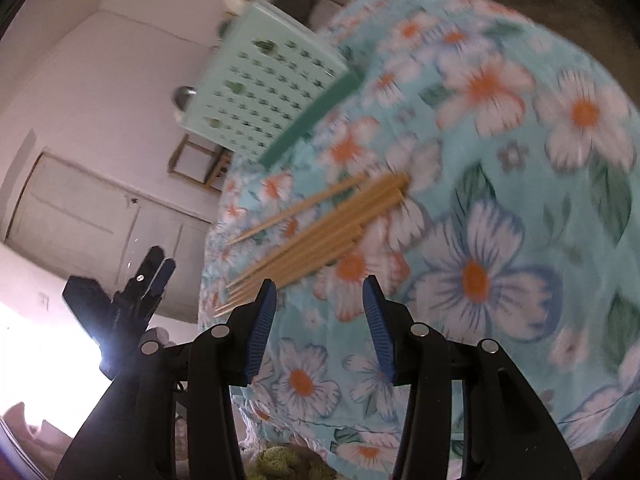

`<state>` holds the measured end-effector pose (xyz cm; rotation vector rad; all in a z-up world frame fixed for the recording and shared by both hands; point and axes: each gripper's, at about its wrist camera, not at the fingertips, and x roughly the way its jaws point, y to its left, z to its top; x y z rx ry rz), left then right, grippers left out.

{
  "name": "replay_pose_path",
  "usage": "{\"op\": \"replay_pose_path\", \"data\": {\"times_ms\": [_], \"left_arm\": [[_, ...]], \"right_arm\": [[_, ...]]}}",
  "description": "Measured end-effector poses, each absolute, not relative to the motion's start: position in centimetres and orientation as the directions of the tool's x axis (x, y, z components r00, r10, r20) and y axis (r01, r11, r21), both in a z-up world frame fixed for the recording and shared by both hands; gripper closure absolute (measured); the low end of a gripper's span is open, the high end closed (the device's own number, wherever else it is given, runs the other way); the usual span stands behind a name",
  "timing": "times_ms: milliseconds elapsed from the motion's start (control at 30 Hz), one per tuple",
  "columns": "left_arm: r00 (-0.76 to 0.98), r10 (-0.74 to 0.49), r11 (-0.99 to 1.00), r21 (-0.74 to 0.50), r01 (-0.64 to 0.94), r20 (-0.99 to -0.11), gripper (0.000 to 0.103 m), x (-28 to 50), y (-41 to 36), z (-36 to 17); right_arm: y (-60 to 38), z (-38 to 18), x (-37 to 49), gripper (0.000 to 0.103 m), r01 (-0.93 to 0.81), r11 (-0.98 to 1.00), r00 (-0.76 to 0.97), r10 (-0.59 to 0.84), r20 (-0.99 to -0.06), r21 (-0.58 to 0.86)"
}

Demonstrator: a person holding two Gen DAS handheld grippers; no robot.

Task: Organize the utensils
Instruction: 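Move the right tool down to the wooden chopsticks and close on them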

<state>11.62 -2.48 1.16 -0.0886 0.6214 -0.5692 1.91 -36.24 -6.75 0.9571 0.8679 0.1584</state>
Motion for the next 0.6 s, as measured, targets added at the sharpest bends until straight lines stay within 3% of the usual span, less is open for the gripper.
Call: {"op": "replay_pose_path", "data": {"times_ms": [333, 433, 600], "left_arm": [[0.655, -0.537, 0.842, -0.285, 0.459, -0.532, 0.013, 12.7, -0.8, 0.4], [0.653, -0.541, 0.84, -0.3, 0.453, -0.53, 0.013, 12.9, -0.4, 0.2], [0.651, -0.546, 0.838, -0.319, 0.444, -0.527, 0.013, 13.0, 0.1, 0.0]], "right_arm": [[-33.7, -8.0, 5.2, 0.064, 0.279, 0.545, 0.643, 0.506, -0.575, 0.791], [-32.9, -8.5, 5.5, 0.069, 0.288, 0.501, 0.629, 0.544, -0.556, 0.816], [-31.3, -9.9, 6.7, 0.09, 0.32, 0.428, 0.623, 0.577, -0.528, 0.845]]}}
